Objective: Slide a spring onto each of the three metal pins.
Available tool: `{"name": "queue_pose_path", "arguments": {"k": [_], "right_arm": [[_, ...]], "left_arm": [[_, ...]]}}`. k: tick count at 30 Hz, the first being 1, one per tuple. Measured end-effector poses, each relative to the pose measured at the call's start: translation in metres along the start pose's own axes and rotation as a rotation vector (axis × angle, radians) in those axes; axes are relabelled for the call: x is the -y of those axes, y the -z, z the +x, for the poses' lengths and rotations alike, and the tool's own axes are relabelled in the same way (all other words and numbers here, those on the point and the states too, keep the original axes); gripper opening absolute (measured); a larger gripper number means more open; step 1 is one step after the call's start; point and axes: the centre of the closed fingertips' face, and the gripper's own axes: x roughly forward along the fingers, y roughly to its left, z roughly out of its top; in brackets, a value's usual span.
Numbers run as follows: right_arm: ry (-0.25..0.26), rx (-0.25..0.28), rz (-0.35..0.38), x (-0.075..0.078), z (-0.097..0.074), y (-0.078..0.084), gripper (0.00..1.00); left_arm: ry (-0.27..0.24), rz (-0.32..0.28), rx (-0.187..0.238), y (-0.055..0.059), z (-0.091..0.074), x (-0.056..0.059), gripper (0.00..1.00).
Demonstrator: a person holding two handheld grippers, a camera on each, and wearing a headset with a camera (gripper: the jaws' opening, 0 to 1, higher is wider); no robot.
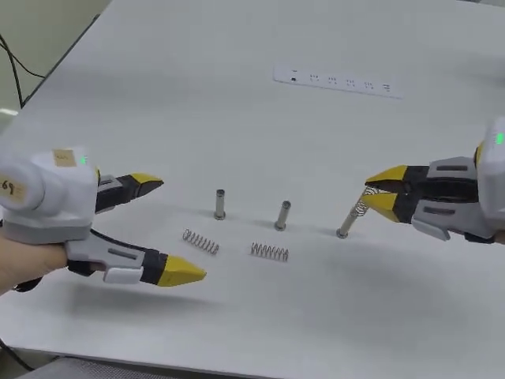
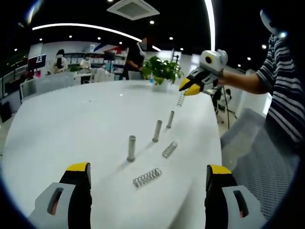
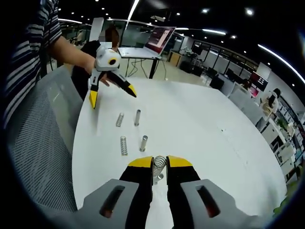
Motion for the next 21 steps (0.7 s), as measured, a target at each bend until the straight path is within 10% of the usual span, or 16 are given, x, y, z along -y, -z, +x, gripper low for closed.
{"name": "queue_pose_path", "arguments": {"k": [21], "right_arm": [[0.042, -0.026, 0.060, 0.011, 0.010, 0.014, 0.07]], "left_arm": [[-0.010, -0.004, -0.002, 0.001, -0.003, -0.001, 0.98]]}}
